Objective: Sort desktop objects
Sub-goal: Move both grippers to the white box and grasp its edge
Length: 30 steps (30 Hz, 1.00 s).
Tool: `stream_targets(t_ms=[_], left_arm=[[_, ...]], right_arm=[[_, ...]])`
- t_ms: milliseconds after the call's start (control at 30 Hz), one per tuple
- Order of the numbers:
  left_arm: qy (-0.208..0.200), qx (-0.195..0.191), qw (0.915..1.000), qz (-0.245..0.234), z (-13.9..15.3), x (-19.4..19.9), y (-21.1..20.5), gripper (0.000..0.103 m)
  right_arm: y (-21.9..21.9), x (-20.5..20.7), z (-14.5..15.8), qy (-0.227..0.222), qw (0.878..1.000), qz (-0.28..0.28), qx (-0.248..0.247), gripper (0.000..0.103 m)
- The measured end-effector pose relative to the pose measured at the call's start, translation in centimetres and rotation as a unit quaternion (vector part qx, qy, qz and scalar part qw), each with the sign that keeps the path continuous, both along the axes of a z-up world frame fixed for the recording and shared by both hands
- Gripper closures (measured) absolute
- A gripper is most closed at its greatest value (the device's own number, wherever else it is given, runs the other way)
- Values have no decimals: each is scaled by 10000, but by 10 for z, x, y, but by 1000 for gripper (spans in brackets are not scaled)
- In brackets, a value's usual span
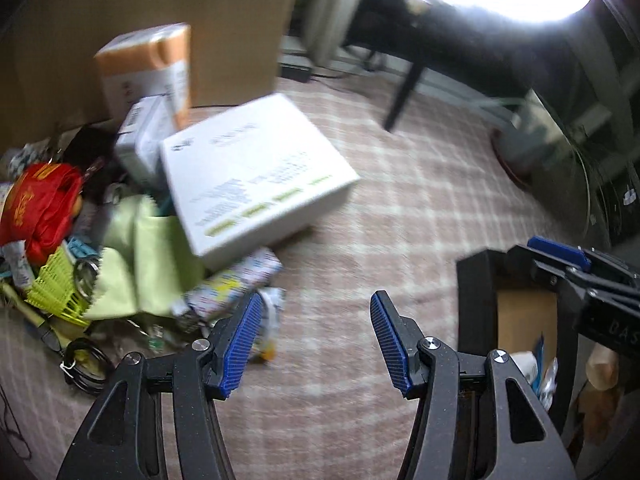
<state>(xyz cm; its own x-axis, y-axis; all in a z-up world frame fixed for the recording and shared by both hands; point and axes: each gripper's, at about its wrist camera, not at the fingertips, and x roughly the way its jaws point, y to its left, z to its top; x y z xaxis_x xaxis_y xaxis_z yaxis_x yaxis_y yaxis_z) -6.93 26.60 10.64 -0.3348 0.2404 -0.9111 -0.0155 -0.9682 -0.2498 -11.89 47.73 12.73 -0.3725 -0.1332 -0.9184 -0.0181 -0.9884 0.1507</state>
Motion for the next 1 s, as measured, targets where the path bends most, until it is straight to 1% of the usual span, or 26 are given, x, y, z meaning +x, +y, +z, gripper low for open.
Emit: stream_targets(t_ms=[200, 467, 767, 900, 933, 1000], left_arm=[[-104, 199, 9982, 561, -7, -14, -40, 48], [-233, 413, 9940, 985, -21, -32, -68, 48], [-275, 489, 9920, 1134, -33, -62, -78, 47], [-241, 459, 9931, 1049, -36, -70, -82, 47], [-236, 426, 9938, 1001, -36, -73, -82, 48], [-215, 393, 9946, 931, -37, -75, -82, 52]], right_arm=[[-19, -34, -1, -62, 9998, 114, -180, 54], [-38, -81, -18, -290, 9978, 103, -594, 54], [-67, -126, -46, -601, 9949, 32, -808, 54], [-72, -136, -66, -950, 9886, -104, -1159, 55], [-74, -136, -72, -1020, 9875, -137, -1194, 58], [-76, -133, -76, -1011, 9867, -107, -1271, 59]])
